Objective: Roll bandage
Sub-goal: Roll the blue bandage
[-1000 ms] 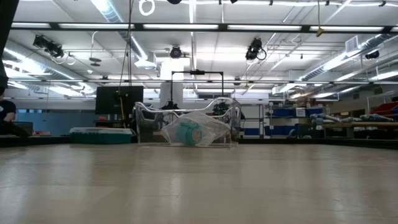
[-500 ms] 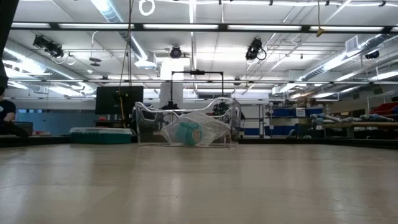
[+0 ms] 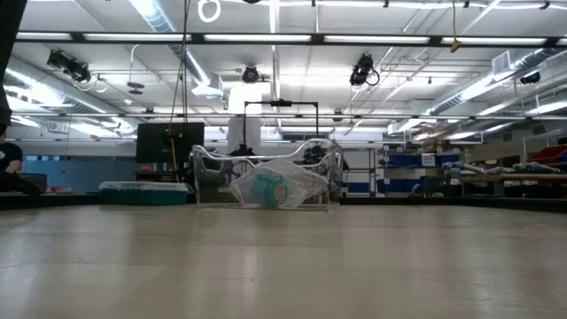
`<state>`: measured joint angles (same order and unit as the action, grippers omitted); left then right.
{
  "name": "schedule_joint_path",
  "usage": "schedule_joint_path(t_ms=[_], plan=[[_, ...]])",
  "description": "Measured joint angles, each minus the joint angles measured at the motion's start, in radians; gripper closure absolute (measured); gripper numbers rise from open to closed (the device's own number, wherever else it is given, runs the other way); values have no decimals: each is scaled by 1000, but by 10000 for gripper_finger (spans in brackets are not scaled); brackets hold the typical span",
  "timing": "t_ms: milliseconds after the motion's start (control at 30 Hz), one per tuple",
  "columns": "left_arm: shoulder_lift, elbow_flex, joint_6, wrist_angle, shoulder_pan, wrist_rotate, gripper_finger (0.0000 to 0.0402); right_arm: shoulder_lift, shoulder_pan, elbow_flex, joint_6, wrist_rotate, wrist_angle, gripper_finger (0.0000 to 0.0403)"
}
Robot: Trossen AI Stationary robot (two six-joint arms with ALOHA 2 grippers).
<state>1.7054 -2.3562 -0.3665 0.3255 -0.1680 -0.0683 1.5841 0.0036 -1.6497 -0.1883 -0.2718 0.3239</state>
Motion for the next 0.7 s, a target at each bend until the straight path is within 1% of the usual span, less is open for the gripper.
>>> schedule_joint_path(t_ms=[233, 367, 700], plan=[[5, 0, 0, 36, 0, 4, 396, 1, -6, 0, 31, 3, 11, 229], [7, 0, -2, 43, 0, 4, 396, 1, -22, 0, 45, -30, 8, 229], [11, 0, -3, 81, 0, 4, 396, 2, -52, 0, 68, -12, -12, 229]])
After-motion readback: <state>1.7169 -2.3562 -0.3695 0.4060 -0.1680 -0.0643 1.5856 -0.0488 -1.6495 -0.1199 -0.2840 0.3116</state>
